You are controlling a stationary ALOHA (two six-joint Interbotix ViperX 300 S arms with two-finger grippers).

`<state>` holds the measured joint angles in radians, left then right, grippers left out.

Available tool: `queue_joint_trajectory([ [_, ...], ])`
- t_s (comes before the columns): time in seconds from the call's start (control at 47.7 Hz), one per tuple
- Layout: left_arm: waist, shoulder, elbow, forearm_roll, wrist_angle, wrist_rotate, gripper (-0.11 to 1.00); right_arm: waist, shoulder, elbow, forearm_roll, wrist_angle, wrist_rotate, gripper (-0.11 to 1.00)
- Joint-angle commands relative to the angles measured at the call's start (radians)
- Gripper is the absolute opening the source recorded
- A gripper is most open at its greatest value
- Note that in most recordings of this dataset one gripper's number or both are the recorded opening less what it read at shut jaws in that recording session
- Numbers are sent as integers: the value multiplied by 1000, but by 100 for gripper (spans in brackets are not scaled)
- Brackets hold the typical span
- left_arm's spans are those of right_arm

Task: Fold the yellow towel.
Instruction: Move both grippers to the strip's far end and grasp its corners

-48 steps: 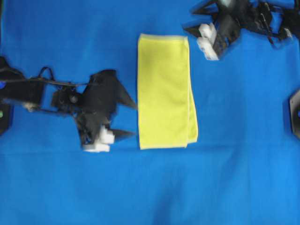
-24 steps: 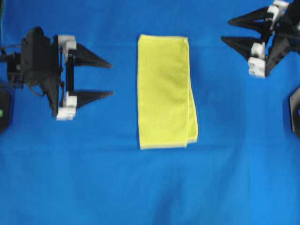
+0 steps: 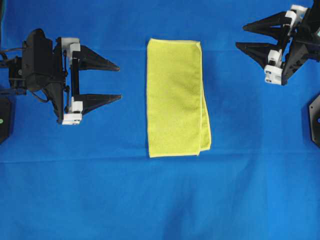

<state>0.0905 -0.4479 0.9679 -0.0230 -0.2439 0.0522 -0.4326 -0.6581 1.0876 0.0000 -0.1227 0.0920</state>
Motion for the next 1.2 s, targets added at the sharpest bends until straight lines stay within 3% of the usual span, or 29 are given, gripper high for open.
queue_joint_trajectory([
  [0.0, 8, 0, -29, 0, -9, 2, 73, 2, 6, -31, 6, -8, 5, 60],
  [0.252, 103, 114, -91, 0, -6, 6, 72, -2, 193, -118, 12, 29, 0, 60],
  [0.587, 225, 413, -213, 0, -14, 5, 72, -31, 497, -305, -14, 155, -9, 60],
  [0.923, 288, 660, -330, 0, -57, 5, 72, -63, 693, -371, -17, 161, -11, 60],
  [1.174, 321, 752, -376, 0, -74, 5, 72, -75, 787, -399, -15, 127, -14, 60],
])
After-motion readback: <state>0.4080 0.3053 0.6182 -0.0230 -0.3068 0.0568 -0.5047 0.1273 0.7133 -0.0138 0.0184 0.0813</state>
